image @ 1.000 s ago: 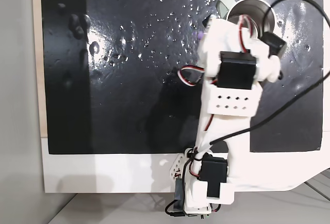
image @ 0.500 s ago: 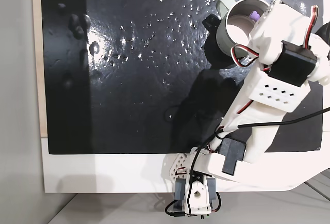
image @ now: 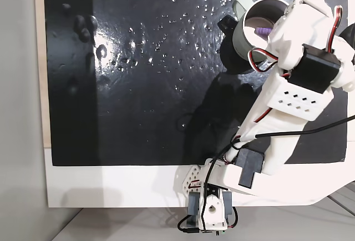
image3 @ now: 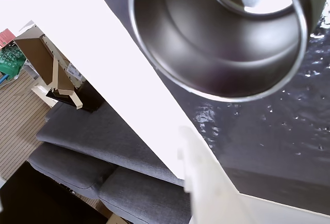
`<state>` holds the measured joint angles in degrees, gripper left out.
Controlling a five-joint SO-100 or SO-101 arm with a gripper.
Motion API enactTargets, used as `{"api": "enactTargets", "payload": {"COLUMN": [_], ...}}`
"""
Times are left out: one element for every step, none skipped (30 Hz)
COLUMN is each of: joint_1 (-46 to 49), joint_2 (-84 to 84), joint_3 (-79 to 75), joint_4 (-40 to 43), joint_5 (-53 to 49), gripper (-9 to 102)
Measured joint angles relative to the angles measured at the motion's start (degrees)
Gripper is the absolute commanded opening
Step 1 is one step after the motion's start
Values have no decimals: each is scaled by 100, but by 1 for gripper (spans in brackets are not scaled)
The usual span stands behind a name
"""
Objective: Grasp a pengrip and put it in the cup.
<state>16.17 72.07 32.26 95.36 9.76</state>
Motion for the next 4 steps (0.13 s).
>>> {"api": "enactTargets", "payload": {"joint_1": [0, 0, 0, 0], "joint_2": [0, 0, 0, 0], "joint_3": [0, 0, 0, 0], "joint_4": [0, 0, 0, 0], "joint_5": [0, 0, 0, 0], "gripper": [34, 34, 34, 34]}}
